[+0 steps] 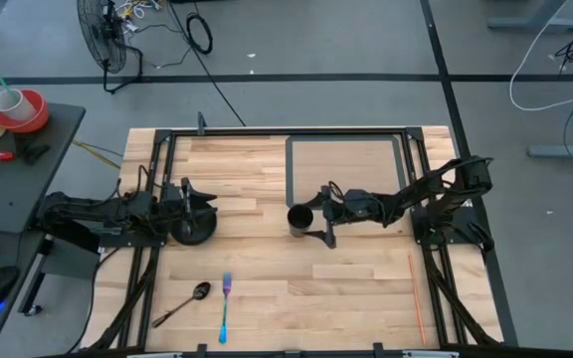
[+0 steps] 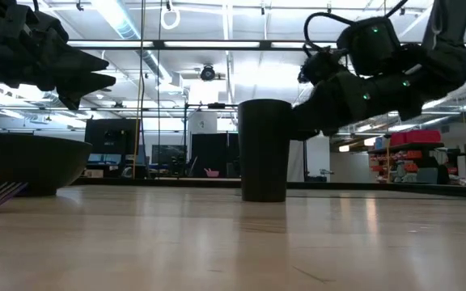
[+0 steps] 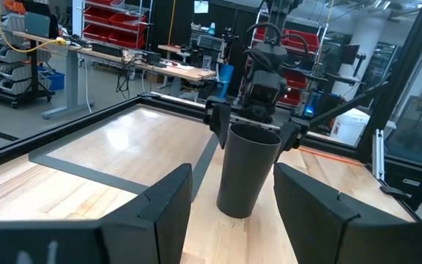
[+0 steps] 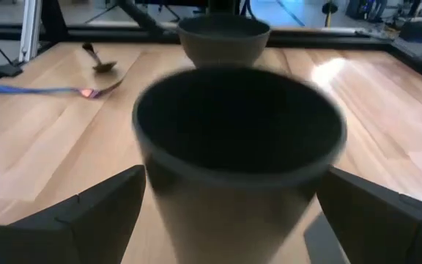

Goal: Pick & Place Utensil
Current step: Put the black cup on the transparent mat

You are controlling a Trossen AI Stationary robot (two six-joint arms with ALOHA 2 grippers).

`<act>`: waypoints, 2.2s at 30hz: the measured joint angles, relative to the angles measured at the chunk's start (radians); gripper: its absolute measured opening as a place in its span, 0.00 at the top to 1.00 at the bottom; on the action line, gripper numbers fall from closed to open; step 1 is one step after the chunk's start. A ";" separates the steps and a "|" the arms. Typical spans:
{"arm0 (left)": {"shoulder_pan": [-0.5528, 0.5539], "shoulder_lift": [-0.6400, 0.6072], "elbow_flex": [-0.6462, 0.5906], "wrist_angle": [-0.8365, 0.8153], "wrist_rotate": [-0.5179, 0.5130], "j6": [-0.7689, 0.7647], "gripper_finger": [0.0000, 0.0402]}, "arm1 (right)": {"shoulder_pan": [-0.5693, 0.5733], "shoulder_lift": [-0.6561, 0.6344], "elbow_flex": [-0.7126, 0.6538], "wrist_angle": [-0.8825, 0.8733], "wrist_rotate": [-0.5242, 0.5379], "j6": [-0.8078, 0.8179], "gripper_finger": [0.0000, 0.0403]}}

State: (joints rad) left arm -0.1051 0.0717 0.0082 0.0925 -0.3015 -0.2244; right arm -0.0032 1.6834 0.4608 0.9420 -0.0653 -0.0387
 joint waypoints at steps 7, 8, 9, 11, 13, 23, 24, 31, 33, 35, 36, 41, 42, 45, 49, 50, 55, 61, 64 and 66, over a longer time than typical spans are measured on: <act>0.000 0.000 0.000 -0.002 0.000 0.000 0.51 | 0.000 0.000 0.038 0.002 -0.049 0.013 0.01; 0.000 0.000 0.000 -0.001 0.000 0.000 0.51 | 0.001 0.000 0.038 0.001 -0.048 0.013 0.01; 0.000 0.000 0.000 -0.002 0.000 0.000 0.51 | 0.001 0.000 0.038 -0.001 -0.048 0.016 0.01; 0.000 0.000 0.000 -0.001 0.000 0.000 0.51 | 0.000 0.000 0.038 -0.001 -0.048 0.024 0.01; 0.000 0.000 0.000 -0.001 0.000 0.000 0.51 | 0.000 0.000 0.038 -0.001 -0.048 0.023 0.01; 0.000 0.000 0.000 -0.001 0.000 0.000 0.51 | 0.000 0.000 0.038 -0.001 -0.031 0.031 0.05; 0.000 0.000 0.000 -0.001 0.000 0.000 0.51 | 0.000 0.000 0.038 0.000 -0.030 0.031 0.07; 0.000 0.000 0.000 0.000 0.000 0.000 0.51 | 0.000 -0.006 0.037 0.041 -0.029 0.055 0.19; 0.000 0.000 0.000 0.000 0.000 0.000 0.51 | -0.005 -0.030 0.037 0.053 -0.012 0.057 0.19; 0.000 0.000 0.000 0.000 0.000 0.000 0.51 | -0.017 -0.076 0.037 0.026 0.044 0.030 0.19; 0.000 0.000 0.000 0.000 0.000 0.000 0.51 | -0.026 -0.106 0.036 0.000 0.090 0.018 0.19; 0.000 0.000 0.000 0.000 0.000 0.000 0.51 | -0.074 -0.294 0.036 -0.164 0.437 -0.022 0.19; 0.000 0.000 0.000 0.000 0.000 0.000 0.51 | -0.085 -0.332 0.036 -0.196 0.530 -0.021 0.19; 0.000 0.000 0.000 0.000 0.000 0.000 0.51 | -0.124 -0.419 0.036 -0.279 0.839 -0.011 0.19; 0.000 0.000 0.000 0.000 0.000 0.000 0.51 | -0.209 -0.470 0.035 -0.336 1.171 0.041 0.19; 0.000 0.000 0.000 0.000 0.000 0.000 0.51 | -0.236 -0.470 0.031 -0.337 1.207 0.062 0.19; 0.000 0.000 0.000 0.000 0.000 0.000 0.51 | -0.390 -0.438 -0.005 -0.348 1.231 0.247 0.19; 0.000 0.000 0.000 0.000 0.000 0.000 0.51 | -0.504 -0.396 -0.019 -0.400 1.258 0.408 0.19; 0.000 0.000 0.000 0.000 0.000 0.000 0.51 | -0.525 -0.364 -0.019 -0.435 1.269 0.448 0.19; 0.000 0.000 0.000 0.000 0.000 0.000 0.51 | -0.536 -0.341 -0.019 -0.490 1.290 0.515 0.19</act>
State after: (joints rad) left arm -0.1048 0.0719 0.0082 0.0925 -0.3018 -0.2241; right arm -0.5396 1.3421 0.4419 0.4519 1.2251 0.4764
